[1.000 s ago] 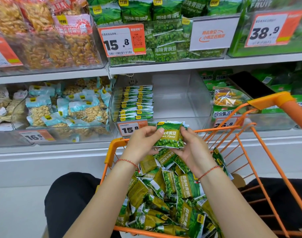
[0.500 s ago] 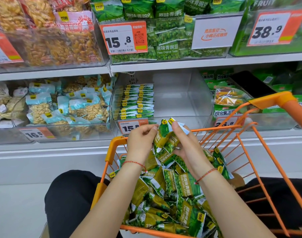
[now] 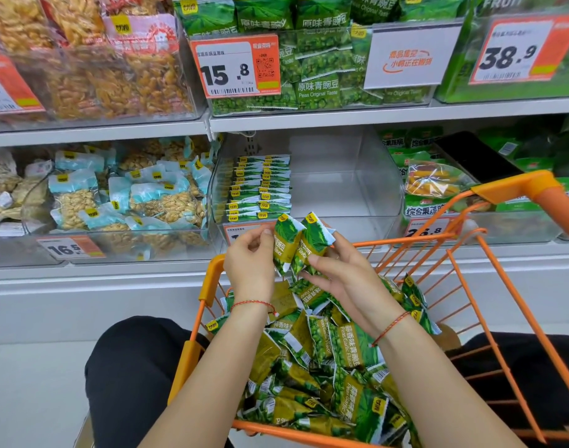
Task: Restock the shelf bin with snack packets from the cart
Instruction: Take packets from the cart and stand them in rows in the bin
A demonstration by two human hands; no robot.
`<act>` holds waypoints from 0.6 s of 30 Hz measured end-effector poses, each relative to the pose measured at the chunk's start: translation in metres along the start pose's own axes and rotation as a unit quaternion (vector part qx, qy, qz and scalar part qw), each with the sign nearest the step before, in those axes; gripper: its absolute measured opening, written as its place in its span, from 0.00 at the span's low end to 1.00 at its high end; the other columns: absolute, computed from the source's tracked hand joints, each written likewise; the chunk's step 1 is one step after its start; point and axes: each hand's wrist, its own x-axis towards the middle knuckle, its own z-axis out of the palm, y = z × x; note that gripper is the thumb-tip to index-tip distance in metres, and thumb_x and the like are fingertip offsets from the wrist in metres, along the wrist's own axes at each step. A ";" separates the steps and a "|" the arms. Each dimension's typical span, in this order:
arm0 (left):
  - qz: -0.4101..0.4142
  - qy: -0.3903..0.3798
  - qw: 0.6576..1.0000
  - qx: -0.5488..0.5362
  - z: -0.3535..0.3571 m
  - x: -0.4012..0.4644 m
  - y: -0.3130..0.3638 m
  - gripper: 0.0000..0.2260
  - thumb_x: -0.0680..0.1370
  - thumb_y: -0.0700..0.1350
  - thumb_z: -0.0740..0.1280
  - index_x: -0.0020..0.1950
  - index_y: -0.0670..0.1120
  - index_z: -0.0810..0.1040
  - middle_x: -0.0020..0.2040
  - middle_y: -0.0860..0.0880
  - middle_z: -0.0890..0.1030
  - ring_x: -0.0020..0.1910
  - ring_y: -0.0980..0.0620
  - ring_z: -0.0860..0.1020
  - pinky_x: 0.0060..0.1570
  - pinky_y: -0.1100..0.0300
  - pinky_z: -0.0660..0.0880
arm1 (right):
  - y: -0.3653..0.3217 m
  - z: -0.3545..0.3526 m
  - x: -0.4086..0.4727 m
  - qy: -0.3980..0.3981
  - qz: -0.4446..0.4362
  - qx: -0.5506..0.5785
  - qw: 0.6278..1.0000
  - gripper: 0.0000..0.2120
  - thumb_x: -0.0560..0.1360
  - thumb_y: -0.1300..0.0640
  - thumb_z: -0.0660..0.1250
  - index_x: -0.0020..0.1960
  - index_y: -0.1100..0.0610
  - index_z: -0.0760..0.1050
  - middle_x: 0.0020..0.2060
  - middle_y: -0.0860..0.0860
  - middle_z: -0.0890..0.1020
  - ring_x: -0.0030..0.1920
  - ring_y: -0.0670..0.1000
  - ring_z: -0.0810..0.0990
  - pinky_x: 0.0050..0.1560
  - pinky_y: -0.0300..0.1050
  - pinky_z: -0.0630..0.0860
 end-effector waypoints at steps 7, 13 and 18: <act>0.067 -0.011 0.996 0.065 0.004 -0.006 0.007 0.07 0.79 0.43 0.62 0.52 0.47 0.78 0.37 0.58 0.76 0.35 0.61 0.73 0.32 0.69 0.66 | -0.003 0.004 -0.003 0.029 0.024 -0.026 0.999 0.16 0.77 0.69 0.62 0.46 0.47 0.71 0.37 0.44 0.79 0.42 0.42 0.81 0.56 0.48 0.77; 0.055 -0.104 0.989 0.089 0.007 -0.011 0.014 0.12 0.82 0.46 0.56 0.42 0.48 0.75 0.33 0.56 0.72 0.35 0.58 0.70 0.35 0.56 0.62 | -0.002 0.002 -0.004 0.040 0.011 -0.050 0.998 0.27 0.77 0.66 0.63 0.73 0.59 0.59 0.51 0.41 0.71 0.42 0.41 0.78 0.51 0.41 0.78; 0.036 -0.105 0.989 0.094 0.008 -0.018 0.019 0.19 0.82 0.46 0.56 0.31 0.46 0.65 0.28 0.50 0.66 0.29 0.53 0.65 0.32 0.54 0.58 | -0.002 0.004 -0.004 0.031 0.022 -0.087 0.995 0.11 0.78 0.65 0.62 0.51 0.49 0.68 0.27 0.42 0.75 0.38 0.40 0.76 0.54 0.44 0.78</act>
